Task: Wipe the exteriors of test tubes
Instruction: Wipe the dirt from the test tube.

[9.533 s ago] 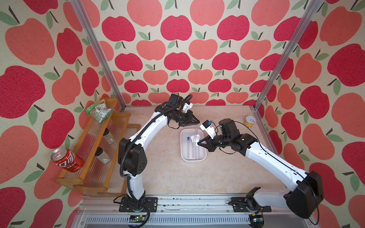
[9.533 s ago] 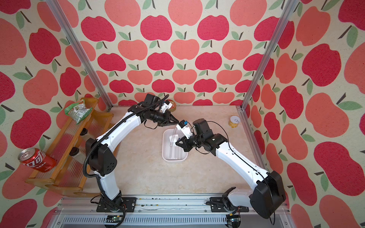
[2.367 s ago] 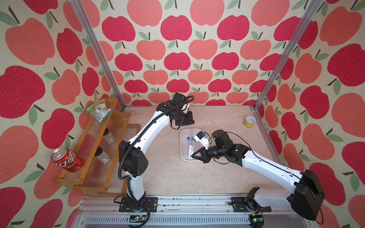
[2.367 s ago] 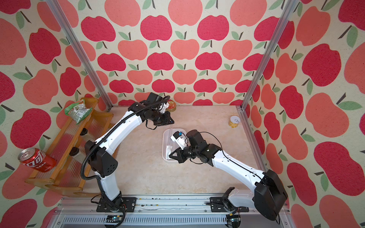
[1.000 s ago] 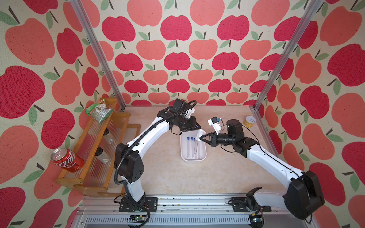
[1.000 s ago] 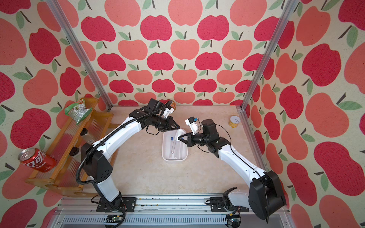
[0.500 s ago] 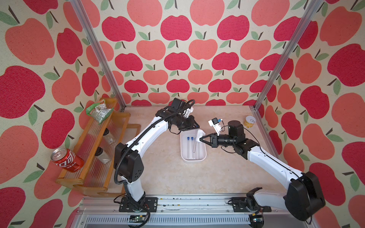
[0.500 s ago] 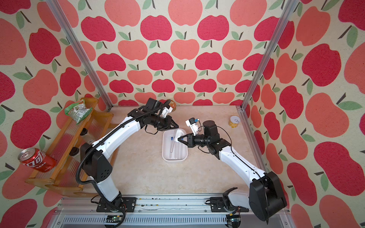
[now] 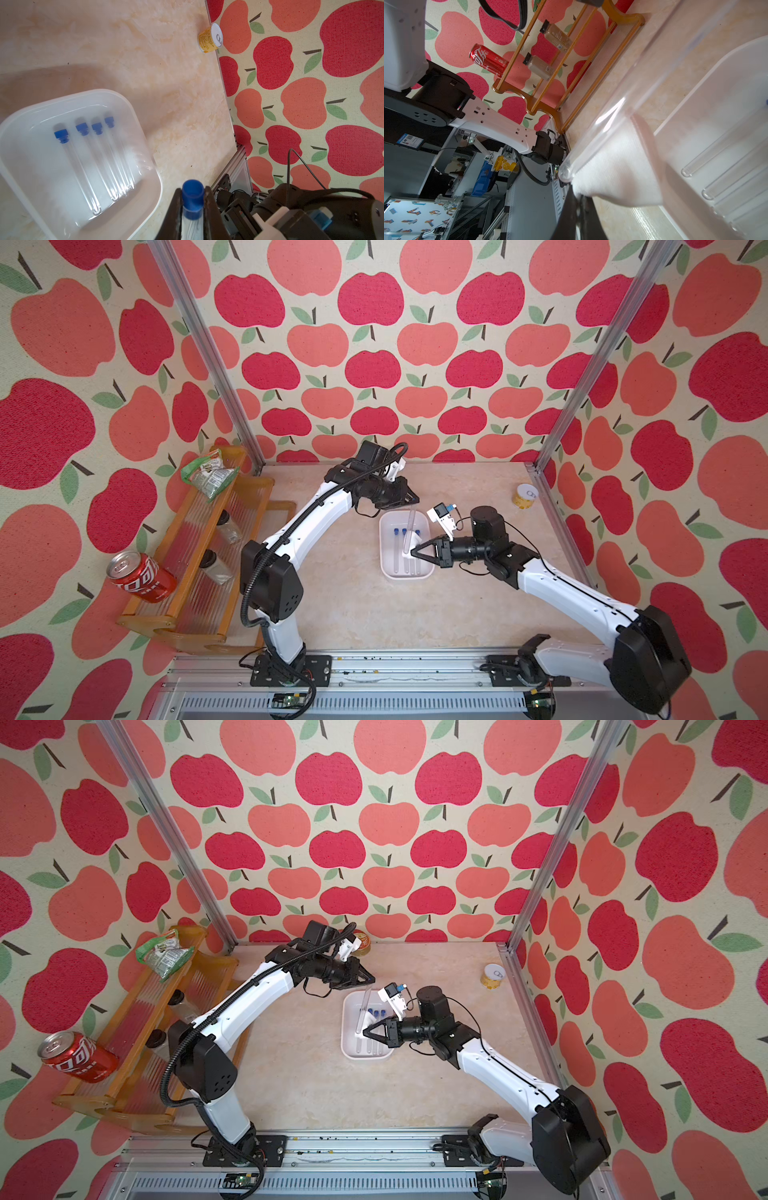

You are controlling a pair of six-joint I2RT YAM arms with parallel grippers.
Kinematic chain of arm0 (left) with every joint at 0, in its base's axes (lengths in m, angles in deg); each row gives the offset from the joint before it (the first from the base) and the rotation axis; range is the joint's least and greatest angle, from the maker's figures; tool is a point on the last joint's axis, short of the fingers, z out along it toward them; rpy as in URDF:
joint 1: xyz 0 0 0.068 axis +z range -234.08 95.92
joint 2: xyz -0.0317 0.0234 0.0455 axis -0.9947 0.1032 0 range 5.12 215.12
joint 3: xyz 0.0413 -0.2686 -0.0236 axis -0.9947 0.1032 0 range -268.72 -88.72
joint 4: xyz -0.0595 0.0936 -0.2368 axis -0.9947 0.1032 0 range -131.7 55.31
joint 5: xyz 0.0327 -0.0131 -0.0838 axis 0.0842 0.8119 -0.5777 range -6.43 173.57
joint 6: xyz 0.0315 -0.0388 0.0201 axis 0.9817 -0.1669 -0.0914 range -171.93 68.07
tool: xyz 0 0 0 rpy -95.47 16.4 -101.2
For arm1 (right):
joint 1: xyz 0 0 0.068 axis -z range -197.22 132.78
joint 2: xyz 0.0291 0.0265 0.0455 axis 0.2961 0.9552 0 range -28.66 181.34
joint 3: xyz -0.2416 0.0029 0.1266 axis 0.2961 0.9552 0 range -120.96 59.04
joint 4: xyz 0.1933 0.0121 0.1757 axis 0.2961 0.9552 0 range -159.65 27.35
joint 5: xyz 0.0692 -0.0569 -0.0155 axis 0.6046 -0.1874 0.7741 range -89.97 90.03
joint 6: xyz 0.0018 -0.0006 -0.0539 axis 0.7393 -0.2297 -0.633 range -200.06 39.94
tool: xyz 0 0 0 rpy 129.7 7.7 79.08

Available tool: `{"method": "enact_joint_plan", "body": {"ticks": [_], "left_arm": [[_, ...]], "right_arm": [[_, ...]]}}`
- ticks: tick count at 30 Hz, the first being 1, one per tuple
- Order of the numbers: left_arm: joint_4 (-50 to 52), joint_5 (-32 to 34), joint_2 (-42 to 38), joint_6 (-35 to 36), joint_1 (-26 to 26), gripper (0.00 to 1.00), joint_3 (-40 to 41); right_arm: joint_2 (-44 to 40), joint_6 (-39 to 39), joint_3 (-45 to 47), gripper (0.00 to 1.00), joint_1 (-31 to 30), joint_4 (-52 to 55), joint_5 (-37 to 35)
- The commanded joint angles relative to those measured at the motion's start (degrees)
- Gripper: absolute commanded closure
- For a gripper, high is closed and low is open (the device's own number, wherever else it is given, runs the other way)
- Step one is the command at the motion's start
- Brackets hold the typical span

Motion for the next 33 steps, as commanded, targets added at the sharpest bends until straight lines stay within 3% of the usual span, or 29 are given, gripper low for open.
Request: {"method": "enact_joint_plan", "body": {"ticks": [1,8,15,19,26,33], "left_arm": [[-0.79,-0.72,0.94,0.29,0.56,0.86,-1.71],[-0.28,1.56,0.65,0.68,1.63,0.86,-0.31],[-1.37,2.31,0.87,1.11,3.13,0.86,2.72],[-1.61,2.97,1.21,1.36,3.42,0.86,3.47],[-3.03,3.09,1.08,0.60,3.35,0.86,5.57],[-3.07,6.15,0.97,1.14,3.07,0.86,7.57]], "right_arm": [[-1.88,1.55,0.87,1.00,-0.70,-1.73,0.33],[-1.50,1.65,-1.13,1.00,-0.81,-1.11,4.08],[-2.75,-2.48,-8.50,1.00,-0.81,9.77,7.80],[-4.77,-6.41,-11.05,1.00,0.14,16.14,5.99],[-5.82,-13.53,-11.77,1.00,3.96,27.91,-6.19],[-6.03,-15.29,-11.34,1.00,5.27,32.87,-22.11]]}}
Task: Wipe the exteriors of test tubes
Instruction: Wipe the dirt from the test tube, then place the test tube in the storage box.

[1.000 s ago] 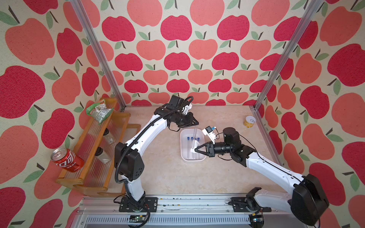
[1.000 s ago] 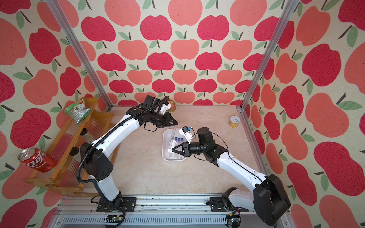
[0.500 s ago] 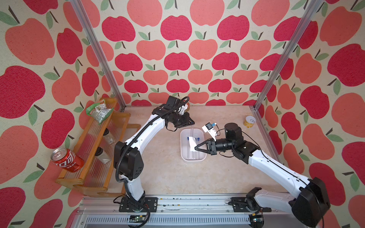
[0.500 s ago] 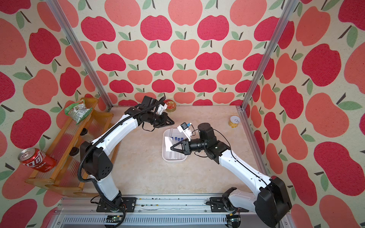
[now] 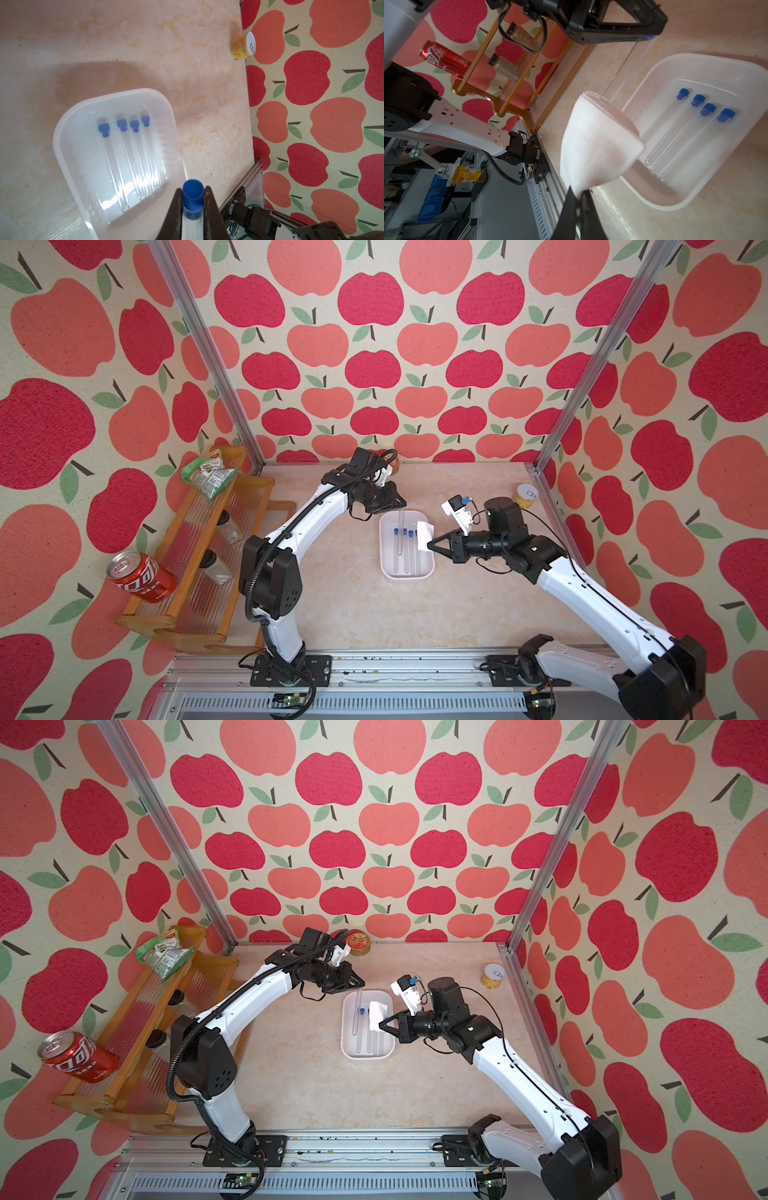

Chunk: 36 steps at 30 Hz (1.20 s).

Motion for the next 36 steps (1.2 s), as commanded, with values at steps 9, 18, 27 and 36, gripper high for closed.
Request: {"method": "enact_joint_plan", "body": {"ticks": [9,18,27,36], "left_arm": [[-0.54,13.58,4.09,2.52,-4.17,0.85,1.36],[3.54,29.73,12.56,2.54,-8.06,0.86,-5.02],[9.44,38.04,19.20,3.57,-10.18,0.87,-12.81],[13.70,44.06,20.93,4.88,-11.61,0.86,-14.74]], "right_arm": [[-6.00,-3.99,1.93,1.00,4.64,10.84,-13.22],[-14.24,-3.97,7.24,1.00,7.84,15.49,-12.12],[-18.04,-4.60,10.58,1.00,11.98,17.09,-9.01],[-17.26,-4.51,11.39,1.00,13.10,15.20,-7.01]]}}
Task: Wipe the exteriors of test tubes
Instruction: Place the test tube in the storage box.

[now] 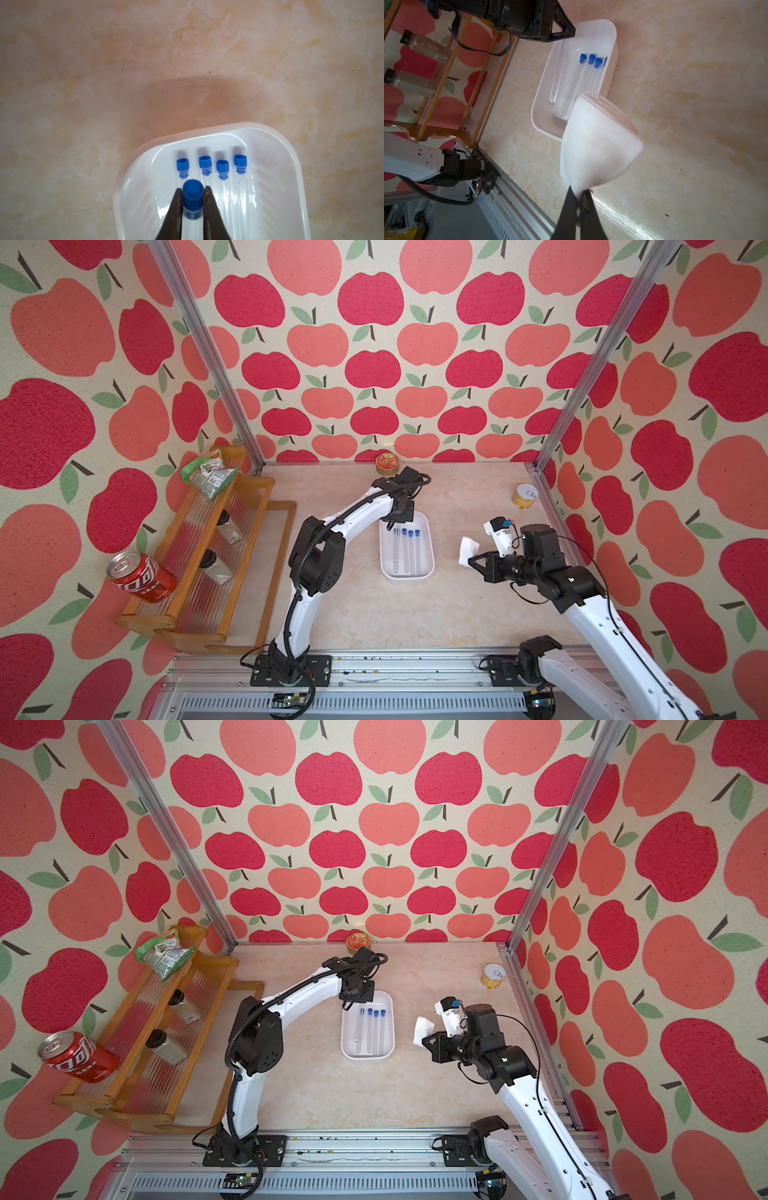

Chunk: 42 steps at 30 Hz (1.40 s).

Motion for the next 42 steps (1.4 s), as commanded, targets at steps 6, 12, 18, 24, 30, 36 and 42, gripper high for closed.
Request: {"method": "enact_joint_plan", "body": {"ticks": [6,12,18,24,30,36,42], "left_arm": [[4.52,4.60,2.39,1.57,-0.74,0.85,-1.31],[5.27,5.39,4.61,1.61,-0.66,0.84,-2.54],[6.44,5.83,7.53,1.69,-0.73,0.85,-4.88],[7.29,5.82,9.55,1.53,-0.62,0.85,-6.04],[7.75,6.00,10.24,1.25,-0.54,0.83,-6.32],[7.37,5.72,9.79,0.86,-0.50,0.81,-5.08],[6.94,5.82,8.89,0.97,-0.50,0.76,-4.38]], "right_arm": [[0.12,-1.08,1.25,1.00,0.45,-0.44,1.87],[-0.22,-1.14,0.76,1.00,0.45,0.40,1.70],[-0.14,-1.51,0.58,1.00,0.52,1.01,1.44],[-0.54,-1.67,1.47,1.00,0.87,1.25,-0.88],[1.05,-1.25,2.03,1.00,2.39,0.71,0.30],[1.49,-1.26,2.45,1.00,2.47,0.18,0.39],[2.17,-1.20,2.48,1.00,2.50,0.19,-0.66]]}}
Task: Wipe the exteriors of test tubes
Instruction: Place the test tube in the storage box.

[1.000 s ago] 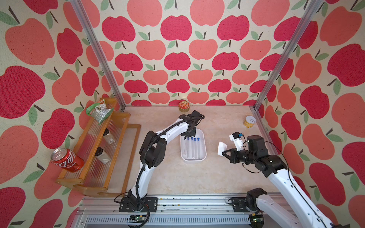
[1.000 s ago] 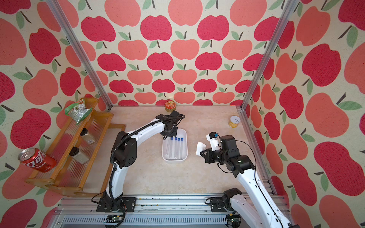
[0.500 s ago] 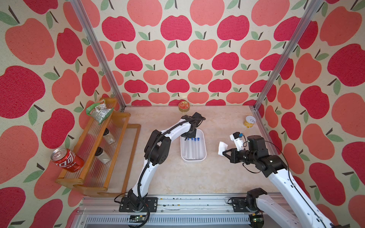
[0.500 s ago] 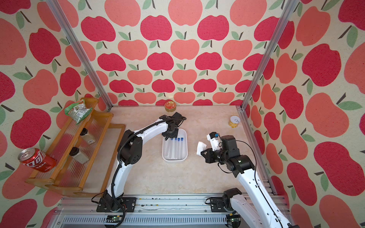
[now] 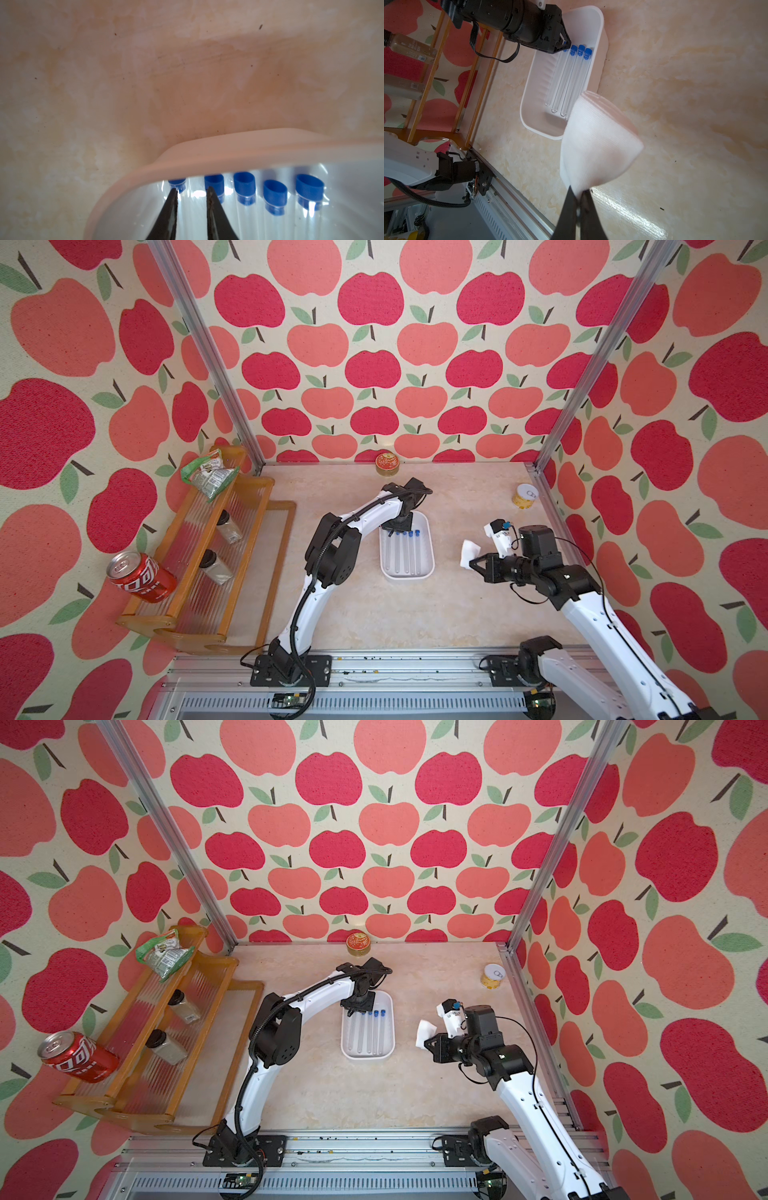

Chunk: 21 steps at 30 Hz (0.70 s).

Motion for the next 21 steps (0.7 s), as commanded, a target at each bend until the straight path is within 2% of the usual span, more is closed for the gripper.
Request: {"method": "enact_joint_plan", "body": {"ticks": [1,6,10,12,16,19,21], "left_arm": [[1.04,1.30,-0.80,-0.16,-0.17,0.76,0.60],[0.43,0.83,-3.49,-0.71,-0.28,0.76,1.28],[-3.18,-3.48,-9.26,-2.35,-0.55,0.74,4.68],[-6.44,-4.99,-13.72,-3.29,-1.00,0.67,8.80],[-9.14,-5.58,-22.19,-4.62,-1.25,0.58,15.65],[-10.92,-5.64,-29.69,-4.41,-0.93,0.47,21.42],[-11.02,-5.79,-34.62,-4.45,-0.51,0.35,24.91]], "right_arm": [[0.81,-0.81,0.69,1.00,0.42,0.26,-1.39],[4.82,-0.33,2.05,1.00,2.92,-2.00,-3.42],[12.62,0.69,5.33,1.00,7.59,-10.67,-1.34],[16.95,-0.06,5.12,1.00,7.94,-13.49,-2.63],[26.25,-1.70,2.96,1.00,8.06,-17.45,-4.20],[31.06,-2.04,1.18,0.91,8.00,-18.61,-4.07],[33.20,-2.16,0.20,0.83,7.94,-18.47,-4.76]]}}
